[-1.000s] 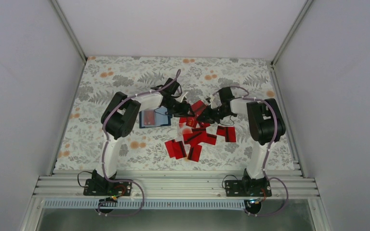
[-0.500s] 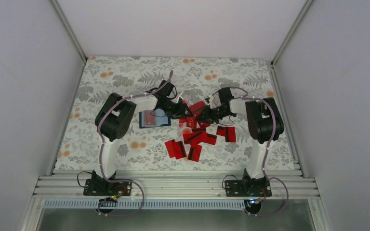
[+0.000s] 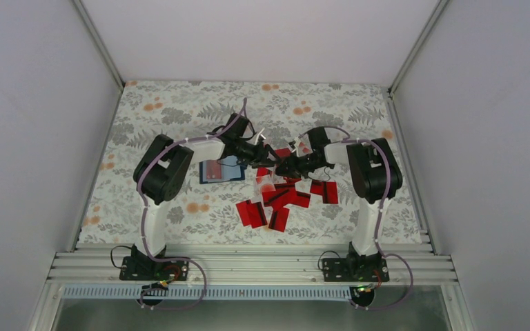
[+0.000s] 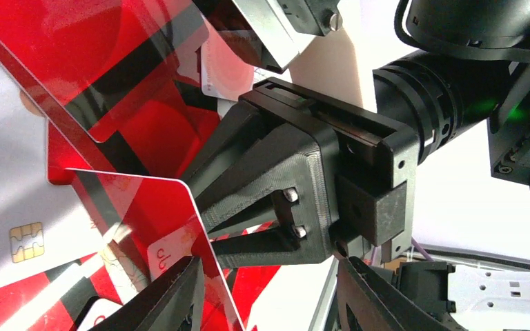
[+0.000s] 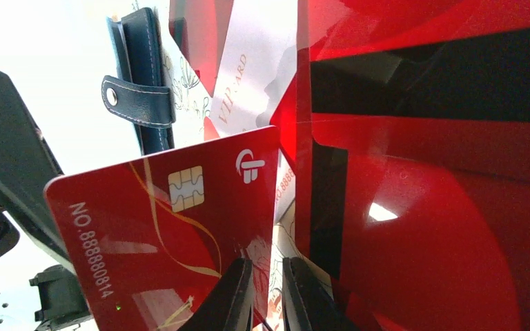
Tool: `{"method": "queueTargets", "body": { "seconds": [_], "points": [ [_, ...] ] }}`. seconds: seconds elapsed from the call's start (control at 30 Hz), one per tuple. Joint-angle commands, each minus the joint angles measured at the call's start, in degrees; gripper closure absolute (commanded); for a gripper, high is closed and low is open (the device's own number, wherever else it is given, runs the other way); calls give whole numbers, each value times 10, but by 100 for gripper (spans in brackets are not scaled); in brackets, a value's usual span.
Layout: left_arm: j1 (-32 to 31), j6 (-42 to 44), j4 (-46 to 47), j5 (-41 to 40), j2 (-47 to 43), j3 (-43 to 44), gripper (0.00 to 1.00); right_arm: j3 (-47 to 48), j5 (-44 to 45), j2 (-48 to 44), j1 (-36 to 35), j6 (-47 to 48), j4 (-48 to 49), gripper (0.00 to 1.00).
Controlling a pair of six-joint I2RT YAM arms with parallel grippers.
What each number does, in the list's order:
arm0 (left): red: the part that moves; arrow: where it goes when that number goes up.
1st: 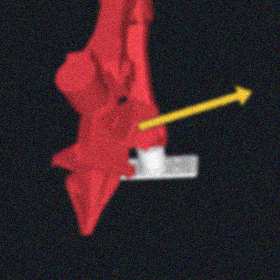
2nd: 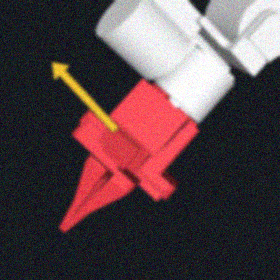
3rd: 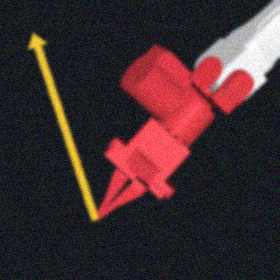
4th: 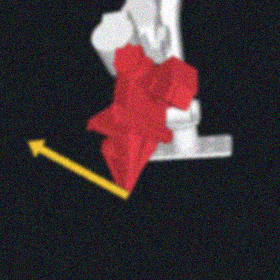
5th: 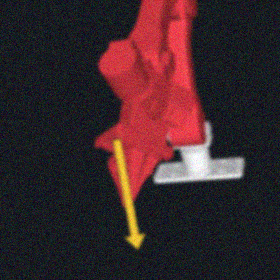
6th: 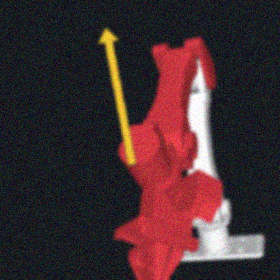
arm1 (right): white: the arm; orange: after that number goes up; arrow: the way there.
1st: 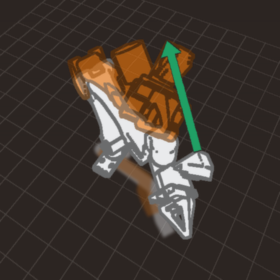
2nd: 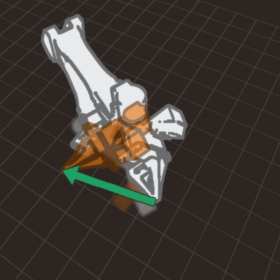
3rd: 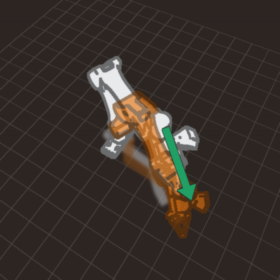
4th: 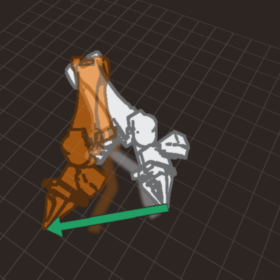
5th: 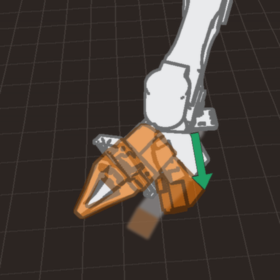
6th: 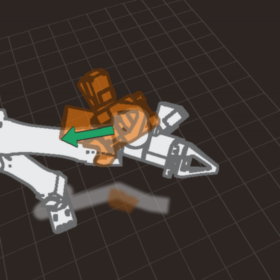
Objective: Put the credit cards into the card holder
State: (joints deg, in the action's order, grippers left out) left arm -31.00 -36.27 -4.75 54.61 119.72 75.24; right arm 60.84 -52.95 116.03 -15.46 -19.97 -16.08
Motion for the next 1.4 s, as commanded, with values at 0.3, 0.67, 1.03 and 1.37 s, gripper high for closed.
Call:
{"method": "queueTargets", "body": {
  "seconds": [0.3, 0.67, 1.03, 1.37],
  "points": [
    [1, 49, -82, -88, 7, 12, 58, -20, 58, 39, -10, 6, -17, 87],
    [-1, 52, -96, -126, 7, 26, 72, -17, 57, 38, -10, 8, -19, 87],
    [-6, 64, -116, -146, 9, 27, 86, -16, 57, 38, -10, 7, -17, 87],
    [1, 75, -144, -165, -32, 39, 98, -7, 59, 10, -10, 10, -34, 88]
  ]
}}
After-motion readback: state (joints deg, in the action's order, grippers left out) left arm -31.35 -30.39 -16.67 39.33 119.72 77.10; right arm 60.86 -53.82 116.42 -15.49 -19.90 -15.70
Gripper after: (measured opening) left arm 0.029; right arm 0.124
